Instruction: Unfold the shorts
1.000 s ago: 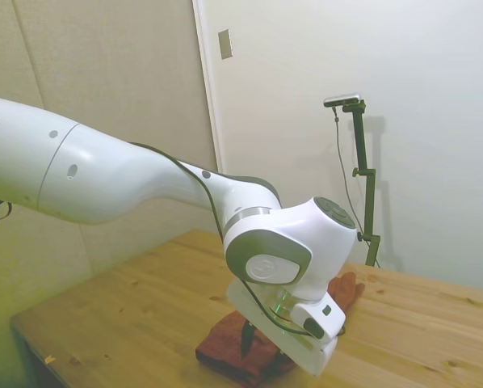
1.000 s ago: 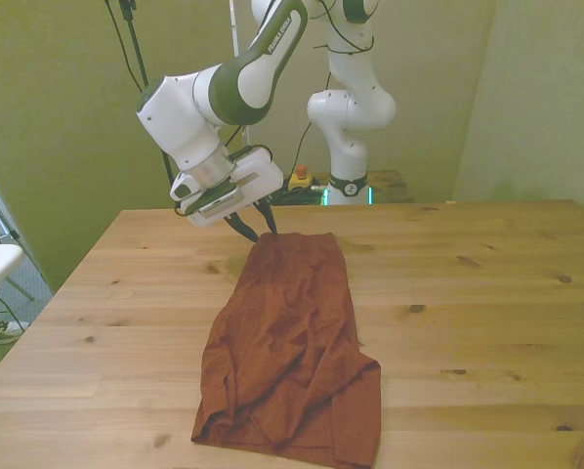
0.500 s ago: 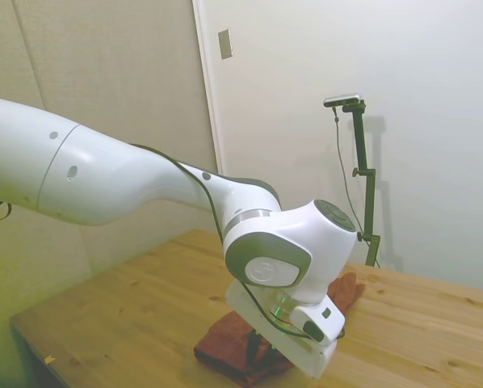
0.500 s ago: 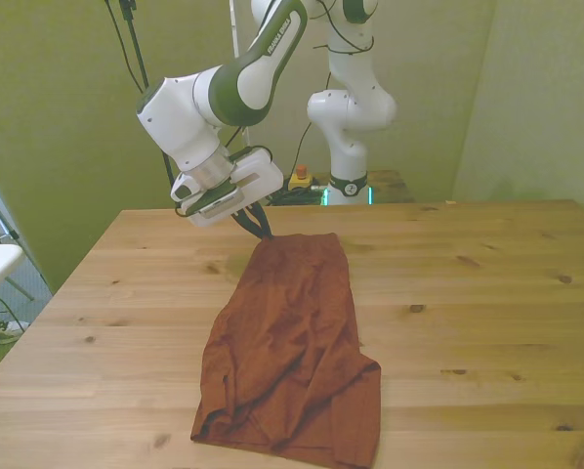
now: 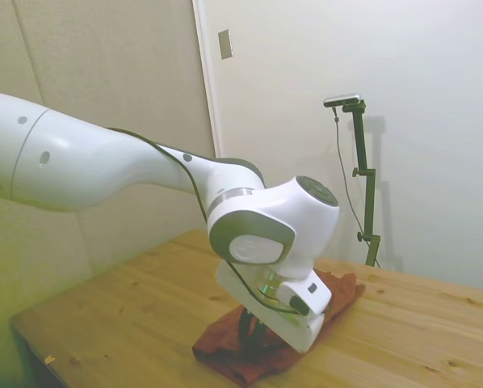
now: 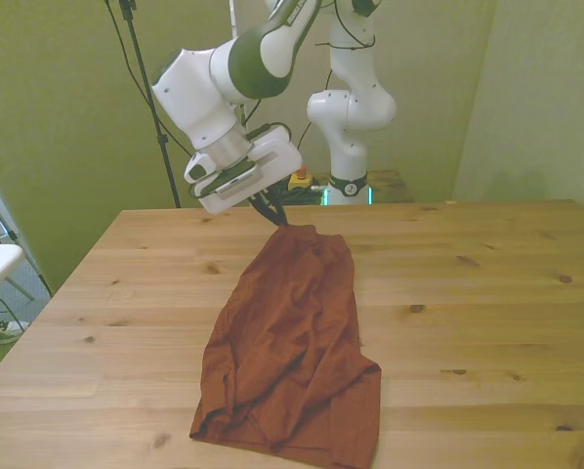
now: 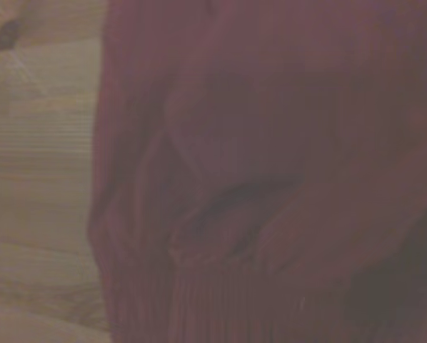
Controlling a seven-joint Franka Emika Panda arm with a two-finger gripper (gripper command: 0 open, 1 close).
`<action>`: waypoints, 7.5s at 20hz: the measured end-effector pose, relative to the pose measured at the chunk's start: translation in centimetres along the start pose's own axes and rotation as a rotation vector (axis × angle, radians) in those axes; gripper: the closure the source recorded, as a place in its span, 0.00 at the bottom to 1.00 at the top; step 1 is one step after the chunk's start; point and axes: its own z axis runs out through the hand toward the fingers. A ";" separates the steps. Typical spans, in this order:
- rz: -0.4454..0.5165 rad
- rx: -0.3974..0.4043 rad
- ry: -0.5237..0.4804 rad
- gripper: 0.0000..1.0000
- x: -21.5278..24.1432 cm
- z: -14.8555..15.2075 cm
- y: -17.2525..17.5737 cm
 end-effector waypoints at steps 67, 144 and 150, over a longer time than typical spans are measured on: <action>0.748 0.190 0.400 1.00 15.0 3.3 -17.0; 0.332 -0.032 0.390 0.00 -0.6 1.8 -20.4; 0.191 -0.098 0.347 0.00 -8.7 3.0 -15.4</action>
